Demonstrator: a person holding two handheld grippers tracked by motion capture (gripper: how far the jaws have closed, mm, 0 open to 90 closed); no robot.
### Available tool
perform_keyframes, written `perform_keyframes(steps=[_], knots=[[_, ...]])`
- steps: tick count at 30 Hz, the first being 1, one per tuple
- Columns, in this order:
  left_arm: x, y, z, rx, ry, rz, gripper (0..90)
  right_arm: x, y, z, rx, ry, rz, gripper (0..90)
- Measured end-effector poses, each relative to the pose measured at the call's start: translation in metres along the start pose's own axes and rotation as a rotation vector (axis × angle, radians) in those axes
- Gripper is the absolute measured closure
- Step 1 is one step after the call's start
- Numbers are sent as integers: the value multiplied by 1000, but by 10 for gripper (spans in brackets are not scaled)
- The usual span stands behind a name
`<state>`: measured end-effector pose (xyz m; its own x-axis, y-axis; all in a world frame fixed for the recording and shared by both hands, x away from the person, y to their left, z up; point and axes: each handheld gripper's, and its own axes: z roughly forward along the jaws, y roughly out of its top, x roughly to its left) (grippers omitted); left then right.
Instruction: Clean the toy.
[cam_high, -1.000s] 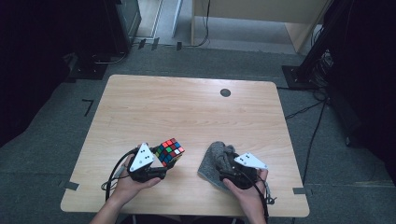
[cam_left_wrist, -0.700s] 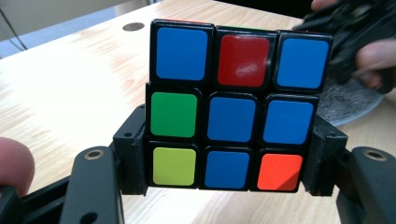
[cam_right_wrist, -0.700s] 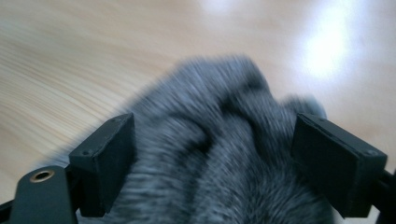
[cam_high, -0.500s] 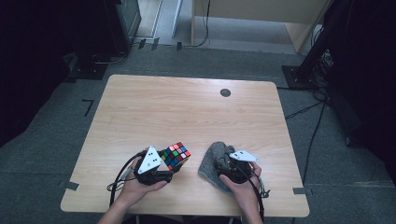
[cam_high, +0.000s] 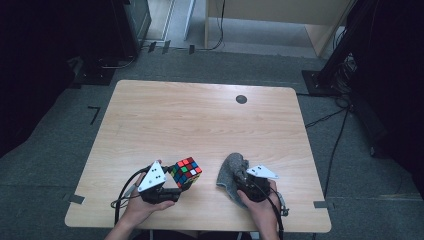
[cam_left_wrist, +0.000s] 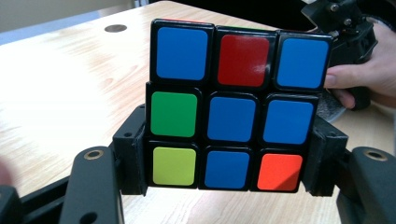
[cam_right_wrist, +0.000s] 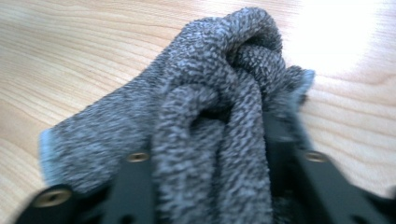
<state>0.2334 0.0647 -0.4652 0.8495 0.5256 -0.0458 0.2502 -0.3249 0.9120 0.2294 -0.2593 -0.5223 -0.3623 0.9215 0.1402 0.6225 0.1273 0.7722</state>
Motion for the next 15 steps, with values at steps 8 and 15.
perform_keyframes(steps=[8, 15], knots=[[-10, -3, 8, 52, -6, 114, 338, 15, 15, -34, -153, 199, 101, 729], [-28, -3, 19, 85, -18, 165, 338, 82, 47, -72, -254, 382, -10, 726]])
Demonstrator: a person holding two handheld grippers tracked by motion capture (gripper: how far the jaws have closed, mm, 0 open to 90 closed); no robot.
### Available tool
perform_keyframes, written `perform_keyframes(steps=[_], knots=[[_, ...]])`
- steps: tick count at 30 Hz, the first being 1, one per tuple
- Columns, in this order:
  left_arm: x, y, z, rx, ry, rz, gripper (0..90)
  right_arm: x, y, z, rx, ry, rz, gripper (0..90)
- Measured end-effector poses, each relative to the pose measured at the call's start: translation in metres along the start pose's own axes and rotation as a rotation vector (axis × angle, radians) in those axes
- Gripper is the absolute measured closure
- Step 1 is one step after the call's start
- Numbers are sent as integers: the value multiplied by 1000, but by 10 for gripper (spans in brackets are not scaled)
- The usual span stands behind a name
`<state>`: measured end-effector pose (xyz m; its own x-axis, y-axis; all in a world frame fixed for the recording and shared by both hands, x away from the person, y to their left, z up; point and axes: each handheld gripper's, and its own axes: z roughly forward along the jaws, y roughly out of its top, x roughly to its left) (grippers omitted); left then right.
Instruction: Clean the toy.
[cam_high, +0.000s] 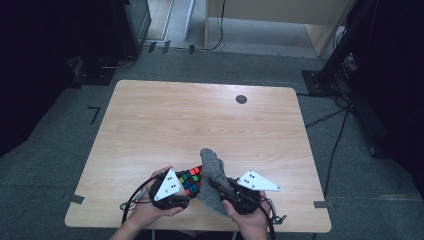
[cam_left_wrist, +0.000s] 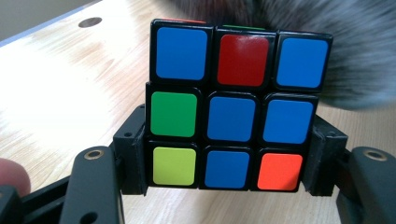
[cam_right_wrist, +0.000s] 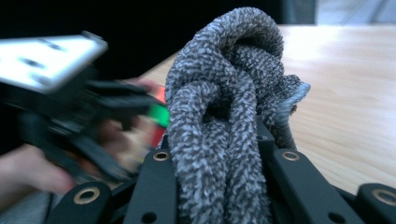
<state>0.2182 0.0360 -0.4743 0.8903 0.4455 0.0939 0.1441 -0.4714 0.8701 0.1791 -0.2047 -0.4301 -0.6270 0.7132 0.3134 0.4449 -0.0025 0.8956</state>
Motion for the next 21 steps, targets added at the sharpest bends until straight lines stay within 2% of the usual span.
perform_keyframes(steps=[3, 5, 7, 10, 14, 16, 18, 21], knots=[[-6, 2, -3, -43, -20, 24, 338, 3, 0, 5, 7, 76, 87, 726], [-8, 4, -5, -53, -13, 51, 338, -3, -4, 5, -13, 74, 109, 728], [-9, 3, -5, -51, -9, 60, 339, -10, -6, 3, -12, 43, 126, 728], [-9, 3, -3, -42, -3, 50, 338, -14, -7, 2, 15, -53, 80, 726], [-11, 3, 1, -36, 9, 29, 338, -12, -6, -1, 30, -101, 43, 716], [-10, 2, 3, -29, 13, 17, 338, -5, -3, -4, 18, -87, 37, 712], [-12, 1, 4, -29, 16, 25, 338, 5, 1, -6, -3, -43, 12, 710], [-15, 0, 7, -27, 39, 28, 338, 13, 7, -6, -3, -23, 4, 711]])
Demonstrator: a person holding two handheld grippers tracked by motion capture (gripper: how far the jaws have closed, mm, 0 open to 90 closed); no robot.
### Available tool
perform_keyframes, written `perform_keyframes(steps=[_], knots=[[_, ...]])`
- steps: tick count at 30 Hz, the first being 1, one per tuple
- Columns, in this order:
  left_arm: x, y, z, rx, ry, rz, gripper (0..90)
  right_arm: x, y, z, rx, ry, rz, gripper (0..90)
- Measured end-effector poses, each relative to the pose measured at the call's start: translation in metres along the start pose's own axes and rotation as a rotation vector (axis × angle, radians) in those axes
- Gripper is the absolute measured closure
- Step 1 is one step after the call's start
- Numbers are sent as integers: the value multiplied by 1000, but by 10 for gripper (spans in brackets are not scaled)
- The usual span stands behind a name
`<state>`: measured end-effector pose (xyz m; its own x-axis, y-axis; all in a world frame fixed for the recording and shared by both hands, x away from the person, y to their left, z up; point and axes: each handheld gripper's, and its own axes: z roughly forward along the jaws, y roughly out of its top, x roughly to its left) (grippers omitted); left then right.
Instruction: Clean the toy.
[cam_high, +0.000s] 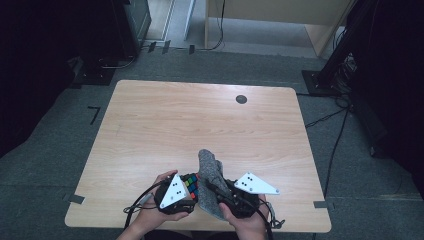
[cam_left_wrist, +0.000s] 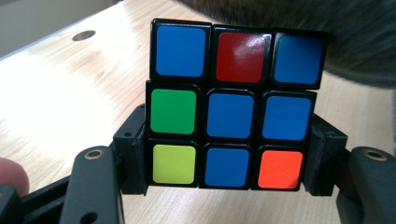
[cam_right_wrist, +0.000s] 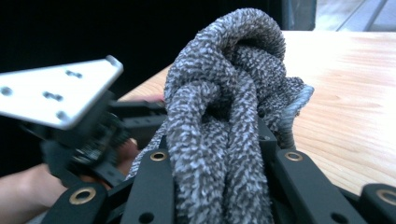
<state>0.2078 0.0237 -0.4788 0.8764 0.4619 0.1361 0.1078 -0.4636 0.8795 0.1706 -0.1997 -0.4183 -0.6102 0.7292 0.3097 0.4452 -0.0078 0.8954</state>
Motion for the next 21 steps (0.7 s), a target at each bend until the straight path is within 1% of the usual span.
perform_keyframes(steps=[1, 2, 3, 4, 5, 6, 8, 9, 10, 12, 13, 14, 15, 16, 17, 19, 21], knots=[[-1, 1, -1, -9, -4, 4, 338, -1, 0, 1, 4, -9, -1, 711], [-1, 2, -3, -27, -11, 5, 339, -4, -2, 3, 17, -34, -3, 712], [-1, 4, -5, -45, -20, 1, 339, -8, -5, 5, 29, -53, 8, 712], [0, 5, -7, -50, -20, 7, 339, -14, -8, 6, 22, -53, 37, 712], [0, 5, -8, -57, -21, 13, 339, -20, -10, 5, 9, -50, 78, 713], [1, 5, -9, -69, -25, 8, 339, -24, -11, 4, 19, -76, 95, 713], [4, 6, -11, -91, -40, -27, 339, -29, -11, 4, 41, -139, 76, 713], [5, 6, -11, -91, -44, -36, 340, -30, -11, 3, 42, -149, 84, 713], [6, 6, -10, -82, -45, -33, 340, -30, -11, 3, 41, -150, 94, 712], [3, 4, -6, -59, -31, -20, 340, -25, -10, 1, 36, -143, 89, 710], [2, 4, -5, -43, -23, -7, 340, -21, -8, 1, 27, -118, 81, 709], [0, 4, -4, -39, -24, 0, 340, -15, -7, 0, 18, -88, 66, 709], [-1, 5, -5, -47, -26, 3, 340, -8, -5, 0, 15, -67, 43, 709], [-1, 5, -6, -58, -24, 4, 340, -2, -3, 0, 13, -70, 16, 708], [0, 6, -9, -69, -23, -2, 340, 1, -1, 0, 10, -80, 1, 708], [3, 7, -12, -89, -24, -13, 340, -2, 0, -1, 0, -66, 32, 708], [6, 6, -15, -100, -27, -33, 340, -10, -3, 0, 14, -104, 39, 709]])
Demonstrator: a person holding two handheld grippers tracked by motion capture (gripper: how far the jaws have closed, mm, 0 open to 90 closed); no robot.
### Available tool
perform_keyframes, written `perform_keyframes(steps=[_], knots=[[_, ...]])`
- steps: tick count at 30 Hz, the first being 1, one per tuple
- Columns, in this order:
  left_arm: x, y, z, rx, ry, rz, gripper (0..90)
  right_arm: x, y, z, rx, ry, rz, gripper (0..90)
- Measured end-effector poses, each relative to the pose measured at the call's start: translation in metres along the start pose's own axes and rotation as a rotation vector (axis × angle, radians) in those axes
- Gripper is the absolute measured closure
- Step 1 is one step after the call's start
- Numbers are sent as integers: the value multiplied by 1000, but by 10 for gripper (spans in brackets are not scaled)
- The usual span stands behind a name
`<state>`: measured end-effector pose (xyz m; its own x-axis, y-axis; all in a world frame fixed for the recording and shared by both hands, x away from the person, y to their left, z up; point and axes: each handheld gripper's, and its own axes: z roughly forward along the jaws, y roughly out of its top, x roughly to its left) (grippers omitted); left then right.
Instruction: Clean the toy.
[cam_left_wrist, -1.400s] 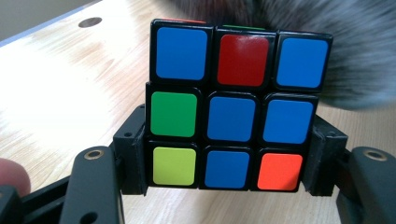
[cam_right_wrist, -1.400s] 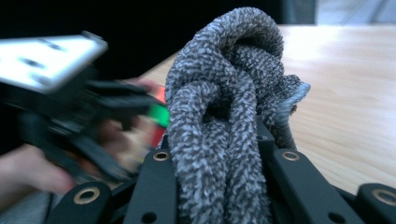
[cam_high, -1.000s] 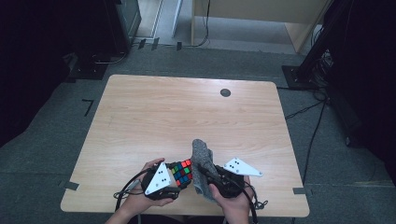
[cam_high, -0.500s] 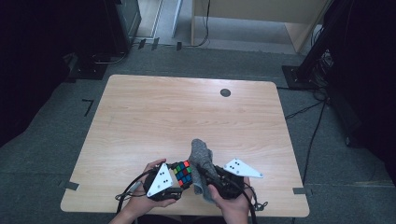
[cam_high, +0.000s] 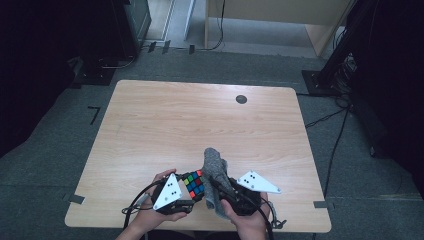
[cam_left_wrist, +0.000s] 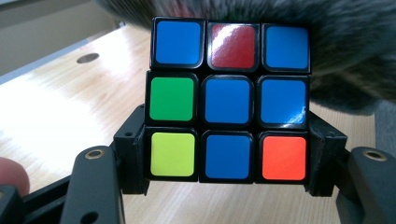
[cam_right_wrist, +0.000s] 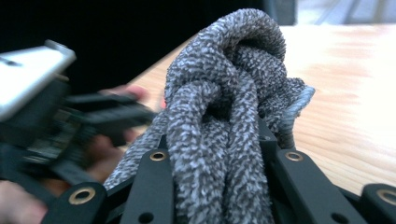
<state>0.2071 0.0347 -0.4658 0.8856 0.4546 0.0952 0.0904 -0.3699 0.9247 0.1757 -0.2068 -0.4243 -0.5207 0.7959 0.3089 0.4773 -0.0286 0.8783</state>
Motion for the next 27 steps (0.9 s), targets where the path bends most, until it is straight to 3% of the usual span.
perform_keyframes(steps=[3, 4, 6, 8, 10, 11, 13, 16, 19, 20, 23, 25, 27], knots=[[1, -2, 1, 8, -3, -2, 340, -11, -4, 3, 35, -15, 42, 709], [0, -3, 2, 9, -4, -4, 340, -10, -4, 3, 39, -19, 32, 709], [-1, -4, 5, 20, -12, -5, 340, -2, -2, 1, 29, -38, -22, 709], [-2, -4, 6, 24, -32, -9, 340, 10, 3, -2, 4, 8, -77, 708], [-3, -4, 5, 13, -43, -6, 340, 21, 6, -4, -10, 7, -130, 706], [-3, -3, 4, 2, -48, -8, 340, 23, 7, -3, -9, 12, -131, 705], [-2, -2, 0, -18, -47, -7, 340, 15, 6, -3, -14, 26, -83, 704], [4, 1, -5, -48, -62, -40, 340, -2, 0, -1, -1, -57, -46, 706], [5, -2, -3, -34, -66, -50, 340, -12, -2, -1, 19, -59, 16, 706], [4, -3, -1, -19, -64, -41, 340, -9, -1, -1, 16, -46, 14, 706], [-3, -4, 5, 25, -54, 7, 340, 7, 3, -2, -10, 49, -13, 702], [-5, -3, 5, 19, -56, 15, 340, 17, 4, -2, -13, 44, -72, 699], [-4, -2, 3, 5, -55, 8, 340, 16, 4, -2, -21, 35, -67, 696]])
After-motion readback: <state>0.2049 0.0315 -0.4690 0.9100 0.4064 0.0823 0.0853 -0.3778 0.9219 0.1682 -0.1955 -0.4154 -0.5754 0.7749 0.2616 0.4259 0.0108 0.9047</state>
